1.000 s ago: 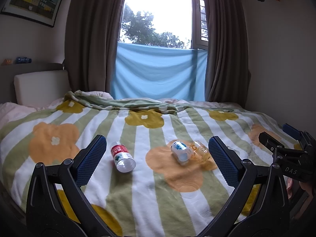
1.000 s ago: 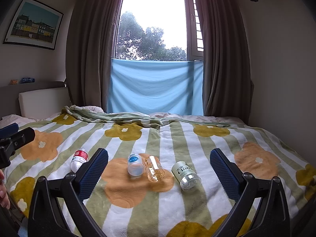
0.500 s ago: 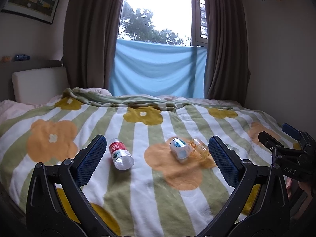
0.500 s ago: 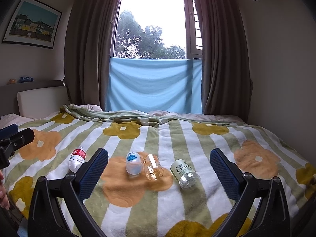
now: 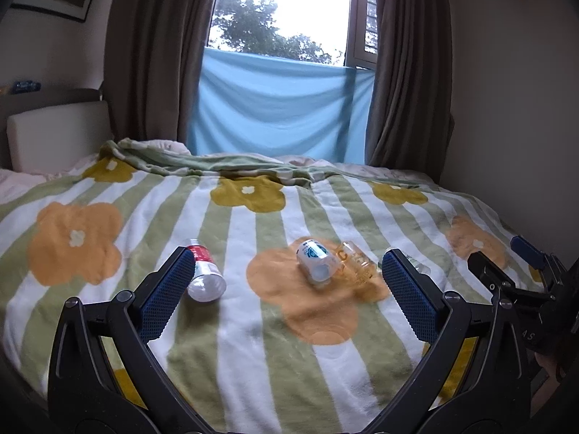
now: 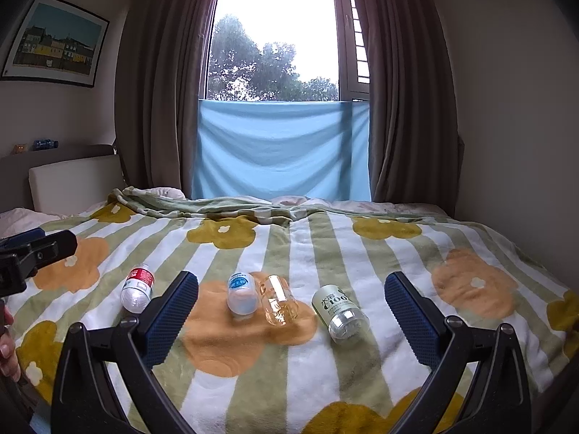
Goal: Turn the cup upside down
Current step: 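Move the left gripper to the white blue-labelled cup and close on it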
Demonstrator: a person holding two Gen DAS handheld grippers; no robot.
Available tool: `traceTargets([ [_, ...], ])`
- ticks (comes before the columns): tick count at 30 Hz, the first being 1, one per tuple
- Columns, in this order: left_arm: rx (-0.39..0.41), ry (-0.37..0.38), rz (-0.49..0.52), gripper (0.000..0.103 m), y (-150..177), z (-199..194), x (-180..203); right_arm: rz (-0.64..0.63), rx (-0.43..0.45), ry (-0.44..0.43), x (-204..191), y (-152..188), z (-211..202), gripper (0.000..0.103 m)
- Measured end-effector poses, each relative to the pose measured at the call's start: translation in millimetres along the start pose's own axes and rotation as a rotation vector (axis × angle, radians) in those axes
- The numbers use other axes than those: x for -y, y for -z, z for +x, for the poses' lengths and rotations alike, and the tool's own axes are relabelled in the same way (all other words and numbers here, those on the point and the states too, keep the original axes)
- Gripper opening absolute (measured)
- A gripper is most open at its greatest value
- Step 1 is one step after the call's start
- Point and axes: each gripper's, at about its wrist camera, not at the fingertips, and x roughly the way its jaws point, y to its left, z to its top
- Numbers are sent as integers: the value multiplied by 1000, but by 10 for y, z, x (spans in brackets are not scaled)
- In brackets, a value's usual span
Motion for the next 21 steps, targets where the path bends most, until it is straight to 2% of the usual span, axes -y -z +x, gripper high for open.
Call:
traceTargets([
  [5, -90, 33, 2, 103, -138, 517, 87, 20, -10, -1, 68, 70, 109, 103],
  [11, -258, 64, -33, 103, -294, 1499, 138, 34, -37, -26, 103, 200, 281, 103],
  [15, -374, 34, -26, 103, -306, 2235, 183, 36, -66, -57, 108, 310, 381, 103],
  [21, -584, -10, -40, 103, -99, 3185, 234, 35, -91, -88, 146, 429, 469, 103],
])
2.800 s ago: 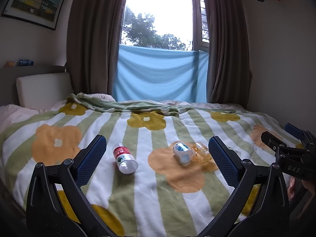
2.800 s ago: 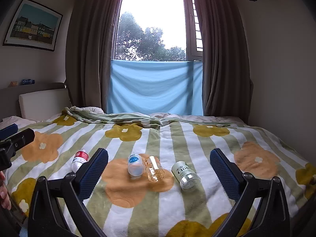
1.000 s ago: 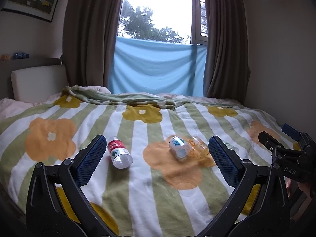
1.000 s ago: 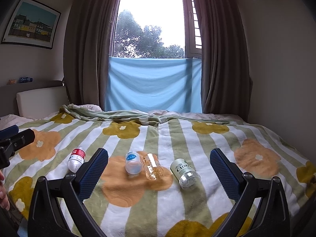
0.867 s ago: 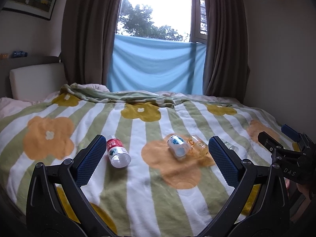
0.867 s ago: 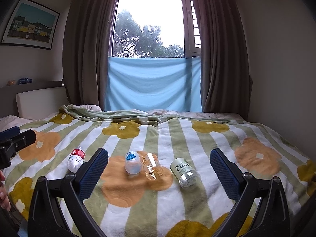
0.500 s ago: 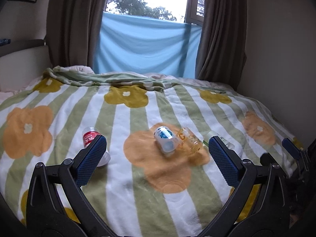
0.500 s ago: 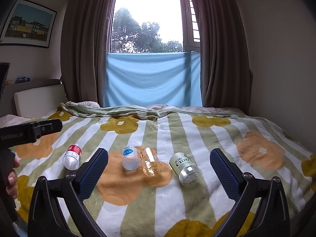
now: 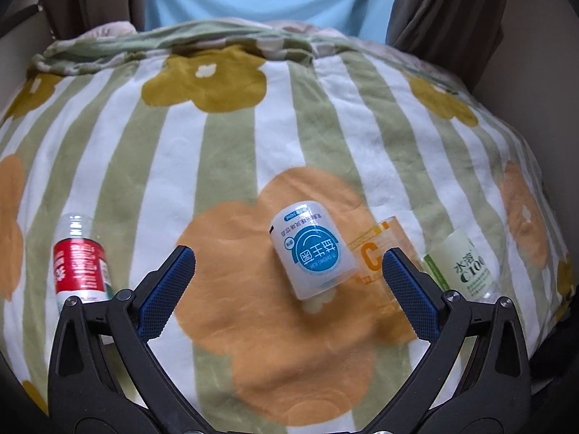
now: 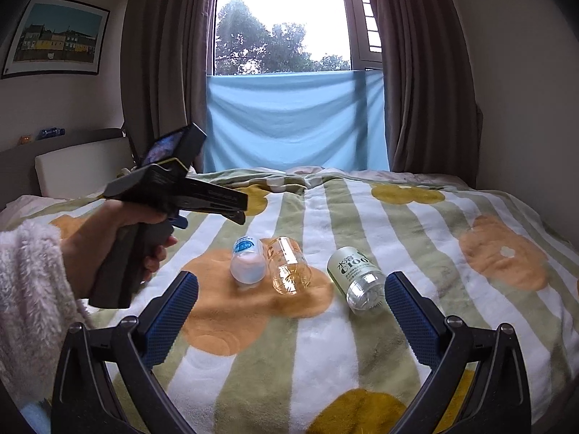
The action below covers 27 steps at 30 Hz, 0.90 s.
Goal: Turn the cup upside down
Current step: 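Move the left gripper to the white blue-labelled cup and close on it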
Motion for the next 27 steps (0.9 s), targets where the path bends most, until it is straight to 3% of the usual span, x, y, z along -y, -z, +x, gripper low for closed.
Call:
traceTargets([
  [8, -160, -26, -52, 103, -156, 611, -13, 45, -24, -28, 130, 63, 73, 103],
  [17, -278, 44, -168, 101, -169, 915, -102, 110, -56, -63, 228, 135, 133, 103],
  [22, -337, 145, -248, 85, -137, 1068, -136, 126, -62, -67, 261, 135, 129, 103],
  [26, -358, 196, -259, 65, -140, 1132, -79, 132, -65, -63, 278, 128, 121, 103],
  [27, -359, 193, -256, 65, -143, 1134, -70, 134, -67, -64, 282, 126, 121, 103],
])
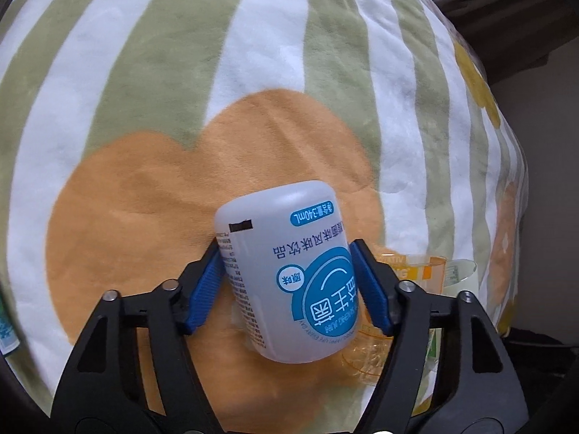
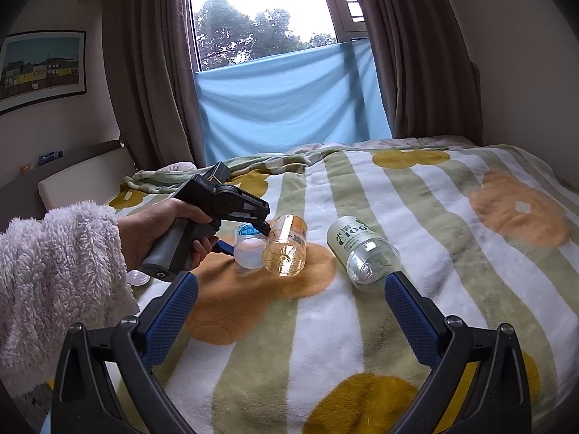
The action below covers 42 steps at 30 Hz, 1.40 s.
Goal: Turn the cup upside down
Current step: 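Move the left gripper to the white blue-labelled cup and close on it, then lift the white cup with the left gripper, stand it on the bed, open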
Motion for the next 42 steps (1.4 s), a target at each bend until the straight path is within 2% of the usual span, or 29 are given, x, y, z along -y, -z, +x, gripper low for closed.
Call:
traceTargets([
  [8, 23, -10, 35, 63, 70, -152, -11, -15, -9, -9, -51, 10, -15, 103],
  [14, 46, -28, 124, 63, 369, -503, -61, -38, -12, -18, -157, -11, -59, 103],
  [21, -30, -53, 276, 63, 1013, -771, -69, -62, -7, -25, -272, -8, -180, 103],
  [27, -130, -39, 321, 63, 1500, -681, -69, -58, -12, -4, -279, 25, -282, 103],
  [31, -131, -81, 342, 63, 1683, -598, -84, -43, -27, 15, -251, 28, -338, 103],
  [36, -115, -85, 353, 65, 1762, -557, -121, -50, -24, 30, -246, 21, -435, 103],
  [39, -88, -95, 360, 71, 1789, -599, -117, -51, -23, 27, -250, 26, -457, 103],
  [41, -59, -133, 372, 90, 1812, -644, -116, -50, -19, 22, -257, 19, -479, 103],
  [42, -33, -184, 382, 103, 1821, -665, -99, -51, -19, 22, -268, 13, -492, 103],
])
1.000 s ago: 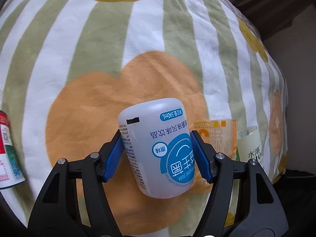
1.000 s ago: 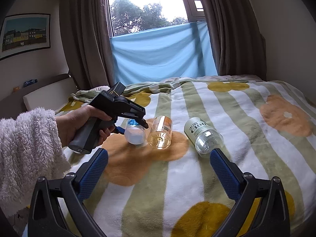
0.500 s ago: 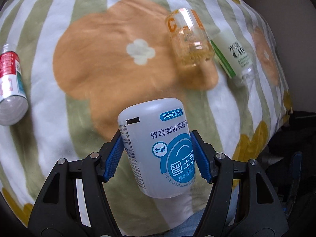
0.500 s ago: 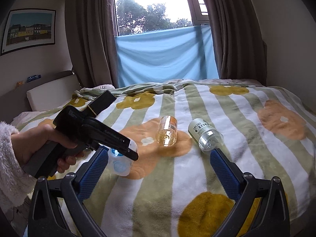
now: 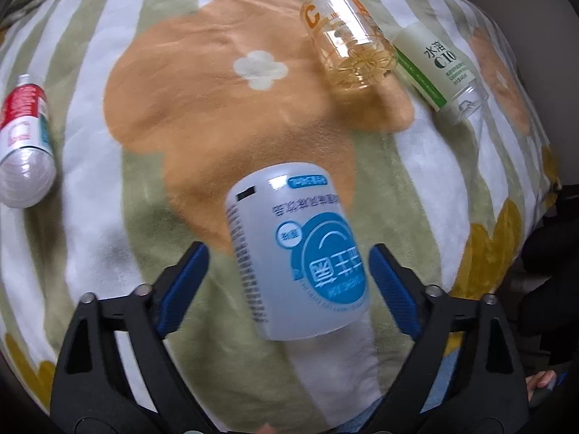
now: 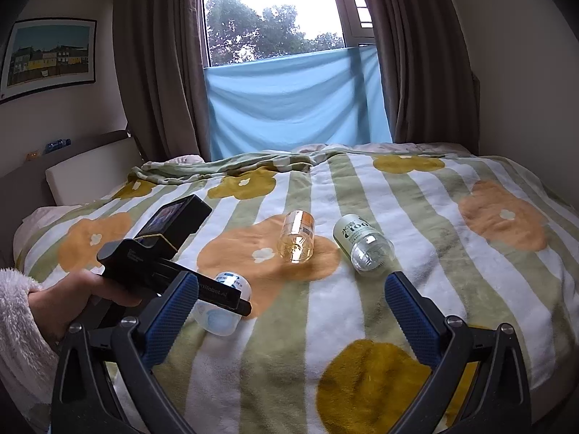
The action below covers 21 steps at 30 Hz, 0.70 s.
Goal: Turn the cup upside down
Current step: 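Lift the white cup with the left gripper, stand it on the bed, open, then move the right gripper to the standing white cup and close on it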
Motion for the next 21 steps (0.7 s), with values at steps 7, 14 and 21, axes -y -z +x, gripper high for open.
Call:
traceTargets([
  [7, 116, -123, 45, 103, 206, -267, -47, -7, 5, 5, 11, -107, -6, 103],
  [14, 295, -103, 42, 103, 492, -718, -141, -11, -137, -162, 16, -621, 292, 103],
  [21, 375, -43, 20, 103, 790, -907, -269, 190, -680, -355, -76, -803, 1477, 103],
])
